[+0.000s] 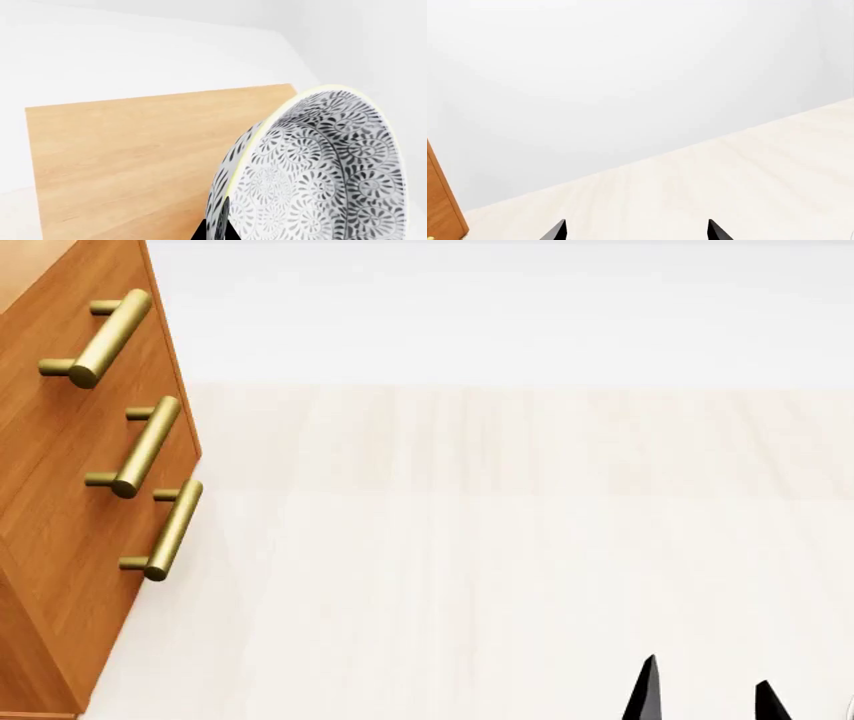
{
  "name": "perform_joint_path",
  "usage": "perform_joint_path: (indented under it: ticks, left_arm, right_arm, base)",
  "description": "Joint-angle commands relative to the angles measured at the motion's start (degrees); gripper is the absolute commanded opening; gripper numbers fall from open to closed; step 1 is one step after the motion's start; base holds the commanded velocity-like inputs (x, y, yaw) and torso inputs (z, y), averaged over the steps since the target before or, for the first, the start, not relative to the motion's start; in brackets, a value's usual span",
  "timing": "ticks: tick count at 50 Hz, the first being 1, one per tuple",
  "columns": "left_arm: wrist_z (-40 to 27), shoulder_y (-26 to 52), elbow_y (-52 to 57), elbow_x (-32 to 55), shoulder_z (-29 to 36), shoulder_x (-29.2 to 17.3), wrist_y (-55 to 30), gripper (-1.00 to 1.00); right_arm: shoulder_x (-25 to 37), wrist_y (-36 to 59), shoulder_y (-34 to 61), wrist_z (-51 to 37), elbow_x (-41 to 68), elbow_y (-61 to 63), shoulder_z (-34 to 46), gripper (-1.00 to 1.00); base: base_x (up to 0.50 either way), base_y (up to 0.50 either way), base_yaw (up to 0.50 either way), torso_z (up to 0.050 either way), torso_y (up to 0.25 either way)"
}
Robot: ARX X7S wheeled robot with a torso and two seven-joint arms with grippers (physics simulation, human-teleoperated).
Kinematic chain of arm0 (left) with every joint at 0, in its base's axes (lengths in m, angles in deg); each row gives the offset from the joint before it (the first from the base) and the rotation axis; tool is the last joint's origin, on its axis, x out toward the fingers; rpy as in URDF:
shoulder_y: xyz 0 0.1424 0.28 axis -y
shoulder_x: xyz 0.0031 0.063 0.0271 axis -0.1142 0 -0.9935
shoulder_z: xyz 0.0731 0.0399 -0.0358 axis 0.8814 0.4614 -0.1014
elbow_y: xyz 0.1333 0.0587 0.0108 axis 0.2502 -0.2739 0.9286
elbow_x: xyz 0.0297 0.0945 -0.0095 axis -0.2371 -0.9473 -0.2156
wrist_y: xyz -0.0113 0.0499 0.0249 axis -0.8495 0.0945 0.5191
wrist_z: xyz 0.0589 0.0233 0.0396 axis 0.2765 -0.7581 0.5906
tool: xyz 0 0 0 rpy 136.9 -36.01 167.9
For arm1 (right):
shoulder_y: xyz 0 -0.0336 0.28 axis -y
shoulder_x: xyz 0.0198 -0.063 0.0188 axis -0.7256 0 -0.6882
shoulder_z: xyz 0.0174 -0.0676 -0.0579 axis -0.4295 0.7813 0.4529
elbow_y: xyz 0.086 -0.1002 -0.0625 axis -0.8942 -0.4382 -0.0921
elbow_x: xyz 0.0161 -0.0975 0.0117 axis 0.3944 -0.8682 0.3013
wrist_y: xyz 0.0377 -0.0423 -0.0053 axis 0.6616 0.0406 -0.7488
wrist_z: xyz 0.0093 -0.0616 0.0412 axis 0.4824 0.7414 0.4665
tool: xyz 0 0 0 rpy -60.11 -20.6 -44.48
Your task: Put the bowl on top of the cabinet.
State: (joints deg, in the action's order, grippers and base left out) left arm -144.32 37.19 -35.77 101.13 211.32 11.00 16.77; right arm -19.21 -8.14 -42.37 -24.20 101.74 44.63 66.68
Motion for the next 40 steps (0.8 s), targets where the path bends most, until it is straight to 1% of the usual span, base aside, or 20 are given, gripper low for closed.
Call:
perform_joint_path:
  ticks: [1, 28, 29, 40]
  left_arm:
    - [0.2, -0.2, -0.6, -0.6, 0.4, -0.2, 0.7, -1.00]
    - [-0.2, -1.5, -0.6, -0.8, 0.5, -0.9, 0.4, -1.00]
    - [-0.2, -1.4, -0.6, -0.8, 0.5, -0.9, 0.2, 1.00]
    - [0.0, -1.3, -0.6, -0.8, 1.1, -0.7, 0.2, 1.00]
  right_arm:
    - [-0.1, 0.0, -0.1, -0.1, -0.1, 0.0, -0.1, 1.00]
    - [-0.2, 0.2, 0.1, 0.2, -0.1, -0.2, 0.0, 1.00]
    - [-0.2, 0.2, 0.1, 0.3, 0.0, -0.2, 0.0, 1.00]
    - [-0.1, 0.0, -0.3, 0.2, -0.1, 0.3, -0.2, 1.00]
  base:
    - [0.00, 0.00, 0.00, 0.000, 0.000]
    - [0.00, 0.00, 0.00, 0.000, 0.000]
    - [0.00, 0.00, 0.00, 0.000, 0.000]
    - [0.00, 0.00, 0.00, 0.000, 0.000]
